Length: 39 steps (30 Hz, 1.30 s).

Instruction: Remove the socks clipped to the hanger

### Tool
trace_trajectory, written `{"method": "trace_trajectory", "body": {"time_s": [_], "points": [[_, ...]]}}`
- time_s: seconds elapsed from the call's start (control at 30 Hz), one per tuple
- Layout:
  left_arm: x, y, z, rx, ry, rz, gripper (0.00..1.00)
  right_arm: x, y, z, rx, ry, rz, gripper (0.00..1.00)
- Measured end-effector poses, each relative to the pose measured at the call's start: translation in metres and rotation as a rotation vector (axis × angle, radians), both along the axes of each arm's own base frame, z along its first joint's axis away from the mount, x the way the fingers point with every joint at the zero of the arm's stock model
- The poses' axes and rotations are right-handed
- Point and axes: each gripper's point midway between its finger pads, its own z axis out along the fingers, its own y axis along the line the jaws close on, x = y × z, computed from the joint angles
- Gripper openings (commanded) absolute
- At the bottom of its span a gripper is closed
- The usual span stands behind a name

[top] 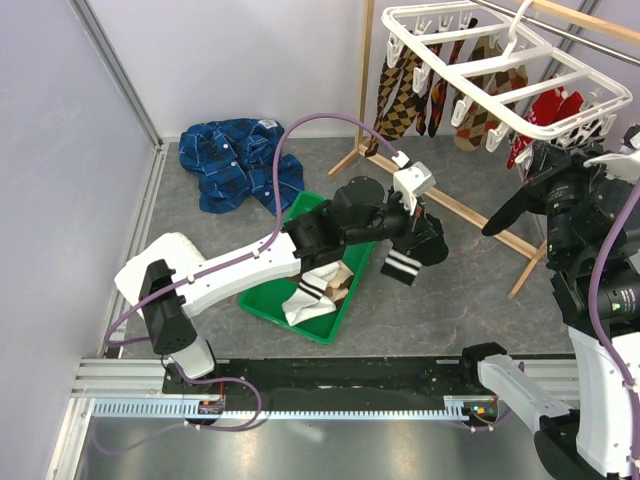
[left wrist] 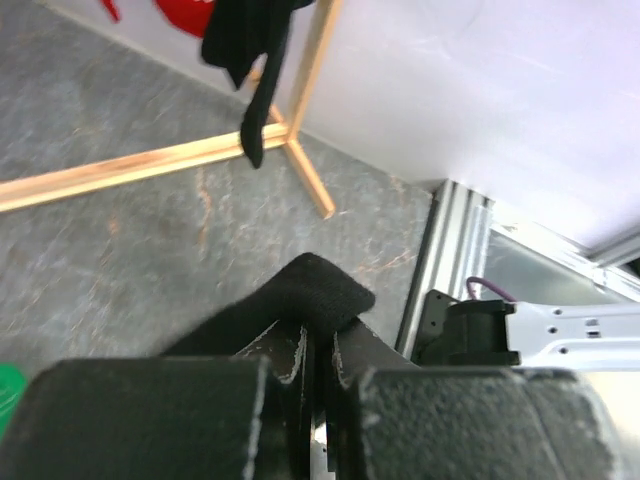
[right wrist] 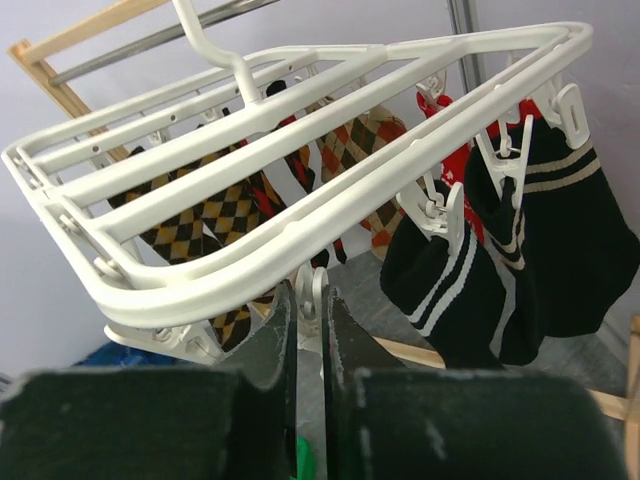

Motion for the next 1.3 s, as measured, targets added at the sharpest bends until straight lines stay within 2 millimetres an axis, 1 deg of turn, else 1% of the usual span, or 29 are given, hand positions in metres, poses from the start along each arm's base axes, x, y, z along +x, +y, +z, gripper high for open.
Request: {"method": "trace_trajectory", "body": {"time_s": [0.03, 0.1, 0.13, 0.2, 0.23, 0.3, 0.33, 0.4, 0.43, 0.53, 0.6, 0.63, 0.7, 0.73, 0.77, 0.83, 0.9, 0.93, 0.97, 1.0, 1.03, 1.1, 1.17, 1.3], "points": [[0.001, 0.003, -0.002, 0.006, 0.001, 0.013, 0.02, -0.002, 0.000, -0.001, -0.009, 0.001, 0.004, 0.39], [0.005, 0.012, -0.007, 0.021, 0.010, 0.042, 0.02, -0.005, 0.001, -0.002, -0.010, -0.003, 0.013, 0.48], [0.006, 0.018, -0.010, 0.032, 0.024, 0.060, 0.02, -0.008, 0.002, -0.001, -0.029, -0.005, 0.023, 0.56], [0.014, 0.037, -0.021, 0.060, 0.064, 0.110, 0.02, -0.013, 0.004, 0.000, -0.045, -0.013, 0.040, 0.63], [0.020, 0.048, -0.027, 0.075, 0.089, 0.141, 0.02, -0.016, 0.004, 0.002, -0.056, -0.020, 0.050, 0.70], [0.035, 0.071, -0.039, 0.096, 0.126, 0.214, 0.02, -0.022, 0.005, 0.005, -0.072, -0.032, 0.062, 0.78], [0.042, 0.088, -0.051, 0.117, 0.154, 0.259, 0.02, -0.026, 0.005, 0.006, -0.084, -0.042, 0.070, 0.85], [0.052, 0.114, -0.068, 0.149, 0.190, 0.330, 0.02, -0.032, 0.006, 0.007, -0.098, -0.053, 0.083, 0.95], [0.055, 0.127, -0.077, 0.173, 0.211, 0.363, 0.02, -0.035, 0.007, 0.006, -0.104, -0.058, 0.090, 0.98], [0.056, 0.157, -0.102, 0.227, 0.269, 0.430, 0.02, -0.043, 0.009, 0.003, -0.122, -0.065, 0.113, 0.98], [0.059, 0.179, -0.121, 0.259, 0.320, 0.490, 0.07, -0.049, 0.010, 0.000, -0.126, -0.066, 0.125, 0.98], [0.059, 0.193, -0.136, 0.286, 0.360, 0.530, 0.14, -0.052, 0.012, -0.004, -0.130, -0.063, 0.138, 0.98], [0.059, 0.212, -0.161, 0.325, 0.417, 0.584, 0.22, -0.058, 0.013, -0.008, -0.132, -0.062, 0.151, 0.98], [0.057, 0.222, -0.177, 0.354, 0.451, 0.613, 0.34, -0.061, 0.014, -0.012, -0.135, -0.059, 0.159, 0.98], [0.053, 0.230, -0.192, 0.382, 0.481, 0.634, 0.40, -0.065, 0.014, -0.013, -0.137, -0.059, 0.167, 0.98], [0.040, 0.243, -0.223, 0.451, 0.547, 0.656, 0.50, -0.070, 0.016, -0.019, -0.140, -0.052, 0.181, 0.98], [0.029, 0.251, -0.245, 0.512, 0.598, 0.662, 0.56, -0.074, 0.018, -0.026, -0.141, -0.045, 0.197, 0.98], [0.026, 0.253, -0.250, 0.527, 0.614, 0.662, 0.65, -0.076, 0.018, -0.032, -0.141, -0.036, 0.203, 0.98], [0.023, 0.253, -0.253, 0.535, 0.628, 0.658, 0.72, -0.076, 0.019, -0.037, -0.140, -0.027, 0.206, 0.98], [0.022, 0.252, -0.252, 0.530, 0.636, 0.652, 0.85, -0.075, 0.020, -0.043, -0.137, -0.015, 0.209, 0.98], [0.023, 0.251, -0.249, 0.522, 0.630, 0.650, 0.90, -0.073, 0.021, -0.050, -0.137, -0.001, 0.214, 0.98], [0.024, 0.249, -0.238, 0.502, 0.619, 0.646, 0.96, -0.066, 0.022, -0.063, -0.140, 0.032, 0.217, 0.98], [0.028, 0.246, -0.219, 0.474, 0.595, 0.640, 0.98, -0.059, 0.022, -0.079, -0.144, 0.076, 0.209, 0.98], [0.046, 0.233, -0.159, 0.375, 0.491, 0.613, 0.99, -0.049, 0.013, -0.108, -0.158, 0.146, 0.156, 0.98]]}}
